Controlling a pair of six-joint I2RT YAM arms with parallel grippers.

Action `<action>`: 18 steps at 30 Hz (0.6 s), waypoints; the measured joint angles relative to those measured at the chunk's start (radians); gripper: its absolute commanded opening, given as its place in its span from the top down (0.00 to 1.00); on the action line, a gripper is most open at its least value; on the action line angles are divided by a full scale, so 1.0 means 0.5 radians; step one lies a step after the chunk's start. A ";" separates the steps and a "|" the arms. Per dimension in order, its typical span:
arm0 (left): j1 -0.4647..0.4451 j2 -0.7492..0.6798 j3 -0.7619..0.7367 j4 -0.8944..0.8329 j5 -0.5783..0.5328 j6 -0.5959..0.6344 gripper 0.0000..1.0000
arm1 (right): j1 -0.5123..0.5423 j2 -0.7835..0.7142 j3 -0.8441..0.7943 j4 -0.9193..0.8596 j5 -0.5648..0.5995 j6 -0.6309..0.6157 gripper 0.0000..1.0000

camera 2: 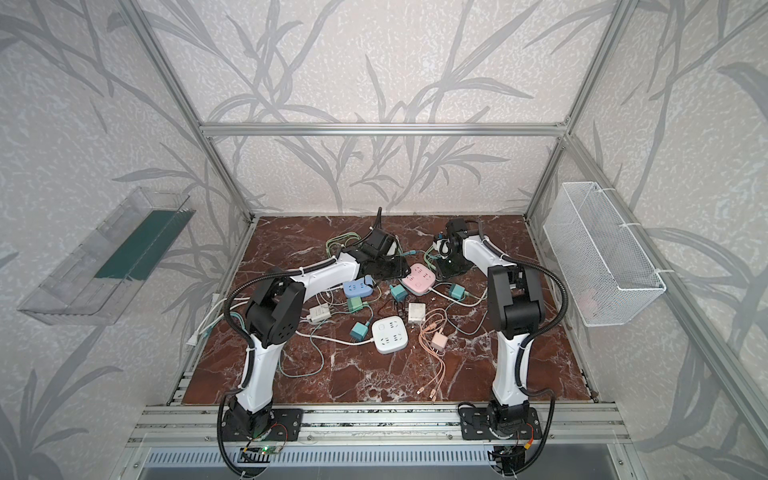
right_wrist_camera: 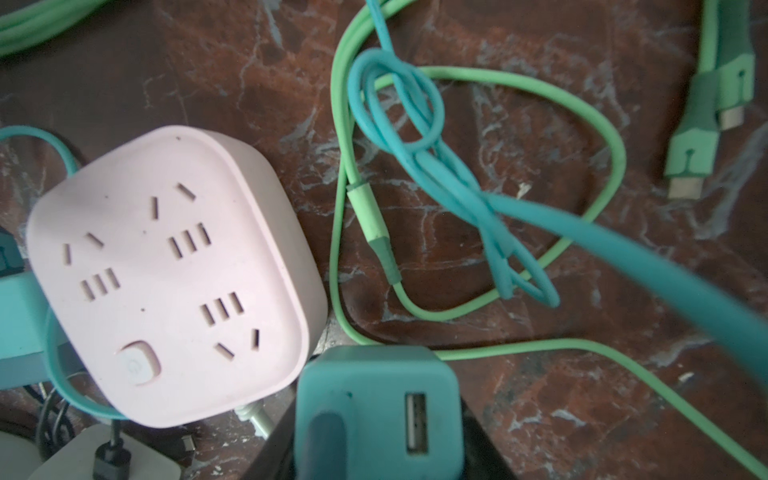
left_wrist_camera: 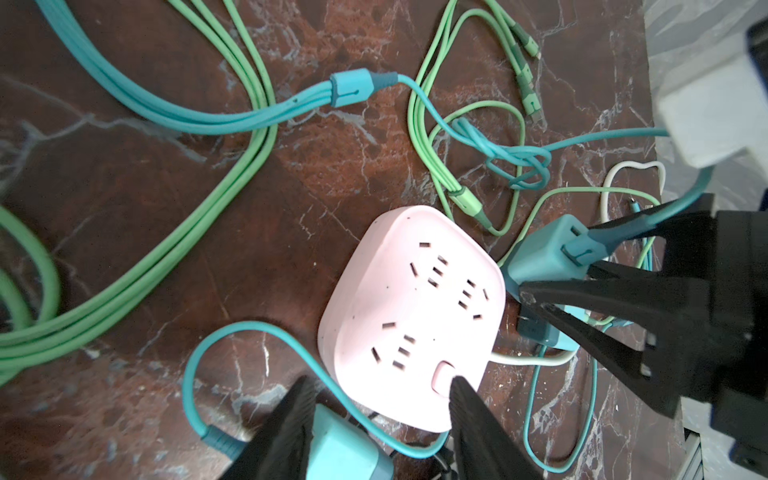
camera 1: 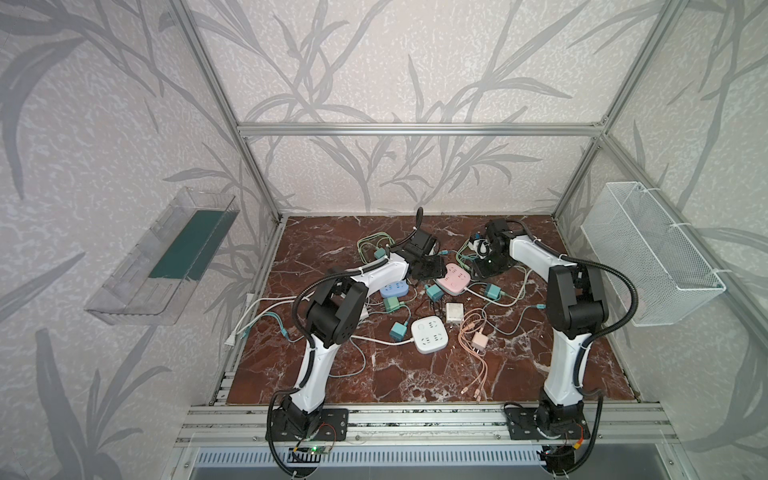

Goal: Pull the plug off the socket

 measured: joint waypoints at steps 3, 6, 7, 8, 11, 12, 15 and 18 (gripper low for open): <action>0.000 -0.084 -0.069 -0.002 -0.032 0.024 0.46 | 0.000 0.009 0.013 -0.008 0.000 0.004 0.56; 0.000 -0.175 -0.131 -0.008 -0.063 0.044 0.46 | 0.000 0.014 0.013 -0.016 0.000 0.006 0.54; 0.000 -0.199 -0.141 -0.012 -0.073 0.050 0.46 | 0.000 0.016 0.013 -0.016 0.000 0.006 0.53; 0.000 -0.218 -0.147 -0.013 -0.086 0.057 0.46 | 0.000 0.017 0.013 -0.016 0.000 0.009 0.52; 0.000 -0.262 -0.153 -0.012 -0.112 0.076 0.46 | 0.000 0.024 0.023 -0.018 -0.001 0.021 0.48; 0.000 -0.272 -0.158 -0.008 -0.122 0.079 0.46 | 0.000 0.025 0.026 -0.018 -0.001 0.023 0.47; 0.000 -0.290 -0.175 -0.009 -0.145 0.080 0.46 | 0.000 0.025 0.045 -0.021 -0.001 0.034 0.45; 0.000 -0.294 -0.205 -0.010 -0.159 0.081 0.46 | 0.000 0.025 0.054 -0.022 -0.001 0.040 0.41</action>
